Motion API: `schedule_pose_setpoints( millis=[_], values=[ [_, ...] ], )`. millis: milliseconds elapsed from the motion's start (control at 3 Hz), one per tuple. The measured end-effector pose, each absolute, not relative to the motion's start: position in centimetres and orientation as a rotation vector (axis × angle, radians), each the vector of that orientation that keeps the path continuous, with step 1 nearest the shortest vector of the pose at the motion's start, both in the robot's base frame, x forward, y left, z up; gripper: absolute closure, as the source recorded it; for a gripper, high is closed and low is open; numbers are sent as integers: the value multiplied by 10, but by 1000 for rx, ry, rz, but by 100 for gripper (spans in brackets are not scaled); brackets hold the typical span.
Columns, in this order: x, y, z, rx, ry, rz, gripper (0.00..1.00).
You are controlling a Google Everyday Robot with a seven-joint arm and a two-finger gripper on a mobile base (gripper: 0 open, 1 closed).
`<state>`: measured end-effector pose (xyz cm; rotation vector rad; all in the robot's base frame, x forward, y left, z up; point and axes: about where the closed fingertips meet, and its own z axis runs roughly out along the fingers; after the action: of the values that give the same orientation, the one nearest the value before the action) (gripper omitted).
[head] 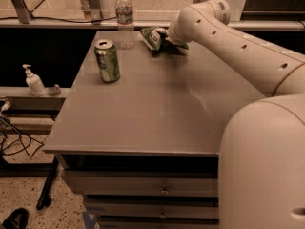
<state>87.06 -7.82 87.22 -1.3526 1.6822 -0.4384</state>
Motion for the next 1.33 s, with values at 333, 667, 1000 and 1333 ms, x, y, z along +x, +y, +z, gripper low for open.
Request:
schedule_pose_setpoints(
  millis=[333,667,1000,1333],
  values=[
    [869,-71,859,-1372,1702,-392,82],
    [868,-68,852,-1382,1717,-360,58],
    [867,-64,850,-1391,1720,-335,35],
    [866,-57,854,-1400,1710,-303,12]
  ],
)
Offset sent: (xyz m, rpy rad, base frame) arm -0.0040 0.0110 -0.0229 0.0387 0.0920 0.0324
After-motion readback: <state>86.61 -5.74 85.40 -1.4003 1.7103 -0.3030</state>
